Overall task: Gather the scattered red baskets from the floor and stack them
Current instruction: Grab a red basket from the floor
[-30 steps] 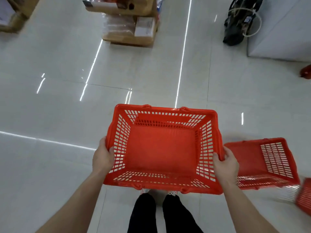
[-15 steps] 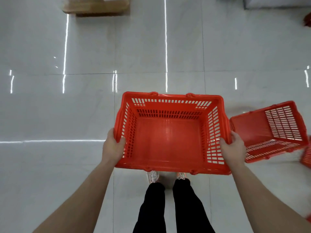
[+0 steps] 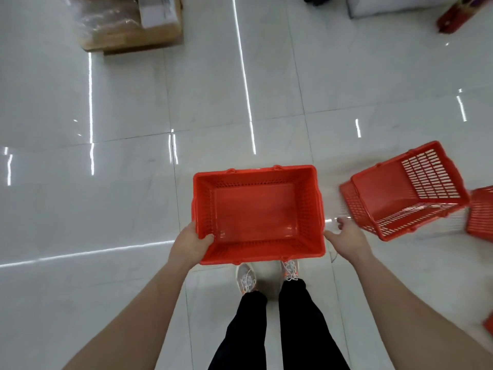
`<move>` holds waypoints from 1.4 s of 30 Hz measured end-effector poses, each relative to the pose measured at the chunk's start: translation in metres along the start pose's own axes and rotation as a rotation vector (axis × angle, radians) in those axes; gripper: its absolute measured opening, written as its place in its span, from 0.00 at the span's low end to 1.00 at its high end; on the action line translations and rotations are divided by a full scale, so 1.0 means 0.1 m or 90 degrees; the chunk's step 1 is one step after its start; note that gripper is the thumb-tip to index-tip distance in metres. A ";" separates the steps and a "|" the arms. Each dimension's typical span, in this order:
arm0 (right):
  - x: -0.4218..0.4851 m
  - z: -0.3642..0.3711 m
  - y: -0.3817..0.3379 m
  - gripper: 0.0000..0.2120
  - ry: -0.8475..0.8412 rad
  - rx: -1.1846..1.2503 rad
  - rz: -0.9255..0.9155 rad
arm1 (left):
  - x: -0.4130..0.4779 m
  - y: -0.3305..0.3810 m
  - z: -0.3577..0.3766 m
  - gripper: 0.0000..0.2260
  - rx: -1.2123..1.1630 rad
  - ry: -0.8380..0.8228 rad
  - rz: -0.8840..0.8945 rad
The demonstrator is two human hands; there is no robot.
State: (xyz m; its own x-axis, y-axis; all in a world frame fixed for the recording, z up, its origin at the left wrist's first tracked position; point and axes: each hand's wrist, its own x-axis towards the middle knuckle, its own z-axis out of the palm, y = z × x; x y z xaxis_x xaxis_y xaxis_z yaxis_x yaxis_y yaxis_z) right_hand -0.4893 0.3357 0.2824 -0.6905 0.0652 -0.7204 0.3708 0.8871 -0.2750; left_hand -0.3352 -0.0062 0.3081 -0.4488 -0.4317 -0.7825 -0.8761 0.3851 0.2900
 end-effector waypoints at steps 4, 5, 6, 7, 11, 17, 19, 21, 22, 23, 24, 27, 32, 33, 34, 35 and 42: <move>-0.53 -0.66 -0.09 0.32 0.043 -0.052 -0.032 | -0.39 0.56 -0.16 0.33 0.116 -0.007 0.120; -0.70 -0.86 -0.08 0.32 0.058 -0.061 -0.029 | -0.55 0.77 -0.19 0.35 0.142 -0.012 0.151; -0.86 -1.05 -0.04 0.31 0.072 -0.069 -0.023 | -0.72 1.00 -0.22 0.35 0.160 -0.013 0.184; -1.03 -1.23 0.01 0.30 0.087 -0.078 -0.017 | -0.89 1.22 -0.24 0.35 0.185 -0.013 0.217; -1.63 -1.90 0.45 0.30 0.144 -0.093 0.024 | -1.59 2.05 -0.14 0.32 0.237 -0.002 0.352; -2.36 -2.66 1.65 0.34 0.226 -0.022 0.102 | -2.74 3.04 0.60 0.32 0.335 -0.020 0.490; -2.54 -2.84 2.16 0.35 0.247 0.005 0.131 | -3.10 3.33 0.98 0.33 0.378 -0.033 0.526; -2.72 -3.00 2.72 0.36 0.259 0.038 0.158 | -3.51 3.62 1.41 0.31 0.414 -0.046 0.566; -2.81 -3.08 3.00 0.36 0.263 0.052 0.170 | -3.70 3.75 1.64 0.28 0.424 -0.054 0.588; -2.90 -3.15 3.29 0.35 0.266 0.069 0.184 | -3.87 3.88 1.88 0.27 0.437 -0.066 0.606; -2.99 -3.21 3.59 0.35 0.270 0.087 0.202 | -4.04 4.02 2.14 0.27 0.452 -0.071 0.629; -3.27 -3.40 4.46 0.34 0.293 0.145 0.257 | -4.50 4.37 2.94 0.28 0.508 -0.078 0.693; -3.75 -3.57 5.73 0.33 0.328 0.241 0.349 | -5.38 4.77 4.11 0.30 0.577 -0.106 0.753; -3.83 -3.59 5.95 0.33 0.333 0.261 0.363 | -5.51 4.84 4.32 0.32 0.590 -0.113 0.766; -3.91 -3.60 6.15 0.33 0.336 0.283 0.379 | -5.65 4.90 4.52 0.33 0.609 -0.121 0.775; -3.97 -3.60 6.34 0.33 0.339 0.305 0.391 | -5.78 4.95 4.71 0.32 0.622 -0.129 0.786; -4.15 -3.54 7.34 0.30 0.351 0.458 0.465 | -6.16 5.44 5.96 0.27 0.707 -0.186 0.830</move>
State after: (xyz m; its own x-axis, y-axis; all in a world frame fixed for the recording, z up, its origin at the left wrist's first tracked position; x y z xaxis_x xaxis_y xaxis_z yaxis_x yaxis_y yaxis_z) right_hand -0.1505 1.1215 0.6044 -0.2780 0.8008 -0.5305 0.9367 0.1035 -0.3346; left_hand -0.4301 0.9558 0.6192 -0.5508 0.6935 -0.4645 0.5895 0.7172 0.3717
